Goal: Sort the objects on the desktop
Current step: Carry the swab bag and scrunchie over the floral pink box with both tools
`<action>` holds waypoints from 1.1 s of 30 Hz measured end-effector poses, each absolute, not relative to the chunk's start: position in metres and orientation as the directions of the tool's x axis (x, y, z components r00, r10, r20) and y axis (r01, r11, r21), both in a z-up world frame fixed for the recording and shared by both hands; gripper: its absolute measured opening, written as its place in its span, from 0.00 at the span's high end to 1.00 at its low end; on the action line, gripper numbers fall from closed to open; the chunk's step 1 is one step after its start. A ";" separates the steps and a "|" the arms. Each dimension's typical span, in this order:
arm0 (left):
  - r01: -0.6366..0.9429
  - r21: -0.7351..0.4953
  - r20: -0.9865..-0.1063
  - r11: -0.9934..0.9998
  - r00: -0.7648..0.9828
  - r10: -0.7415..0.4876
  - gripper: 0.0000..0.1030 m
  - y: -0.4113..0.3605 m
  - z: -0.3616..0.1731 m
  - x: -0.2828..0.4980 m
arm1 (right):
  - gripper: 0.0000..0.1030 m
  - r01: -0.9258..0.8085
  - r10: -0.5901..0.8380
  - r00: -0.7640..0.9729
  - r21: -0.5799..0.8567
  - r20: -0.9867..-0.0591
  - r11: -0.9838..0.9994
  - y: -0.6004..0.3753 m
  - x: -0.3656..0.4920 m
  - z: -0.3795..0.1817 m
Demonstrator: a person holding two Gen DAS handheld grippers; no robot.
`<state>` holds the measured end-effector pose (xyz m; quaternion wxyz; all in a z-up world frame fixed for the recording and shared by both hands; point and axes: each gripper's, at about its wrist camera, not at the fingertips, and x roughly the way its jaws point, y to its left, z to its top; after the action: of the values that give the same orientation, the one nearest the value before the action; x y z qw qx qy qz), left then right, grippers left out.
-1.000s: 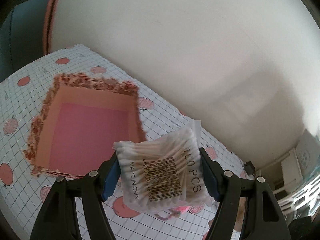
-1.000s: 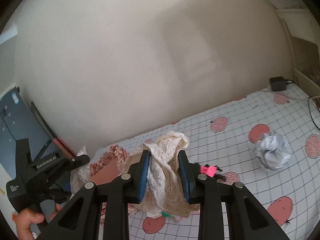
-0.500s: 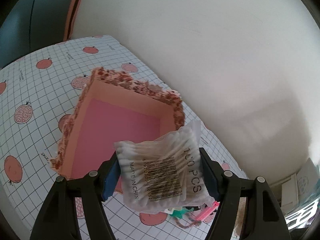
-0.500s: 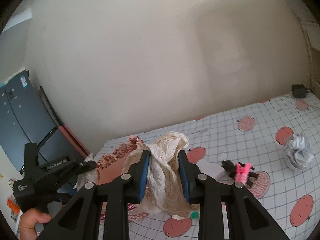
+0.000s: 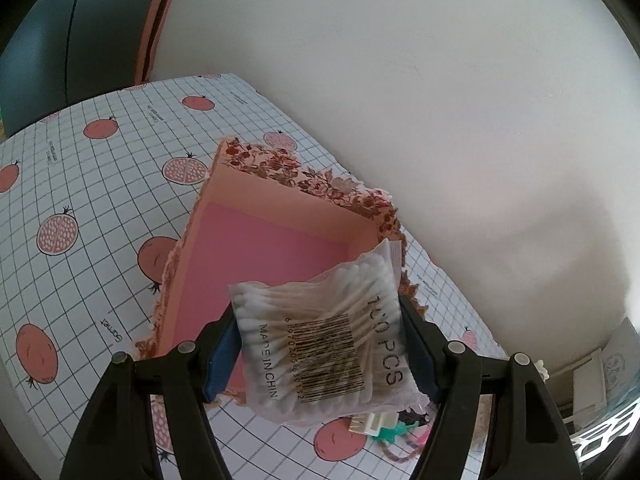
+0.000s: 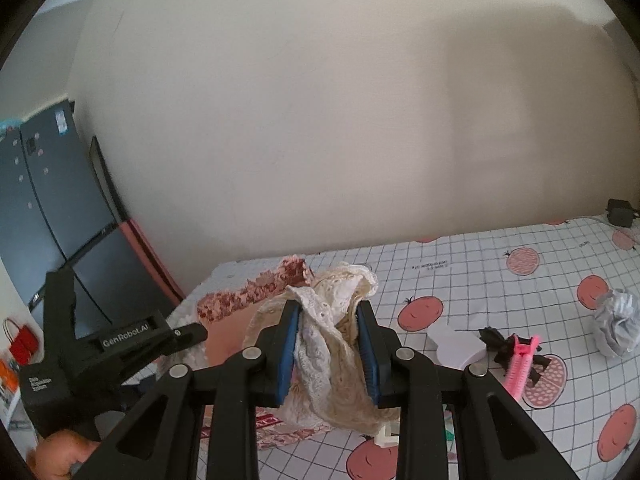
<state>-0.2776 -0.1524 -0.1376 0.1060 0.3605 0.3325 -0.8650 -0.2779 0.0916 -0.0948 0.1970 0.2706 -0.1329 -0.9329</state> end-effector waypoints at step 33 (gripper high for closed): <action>0.459 -0.464 -0.685 -0.757 -0.728 -0.021 0.29 -0.194 -0.164 -0.275 | 0.68 0.367 -0.453 -0.743 0.266 -0.492 -0.891 0.019 -0.307 -0.097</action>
<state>-0.2750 -0.1943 -0.1644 0.1375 0.3423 0.3201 -0.8726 -0.3066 0.0192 -0.0967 0.2205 0.2824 -0.0759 -0.9305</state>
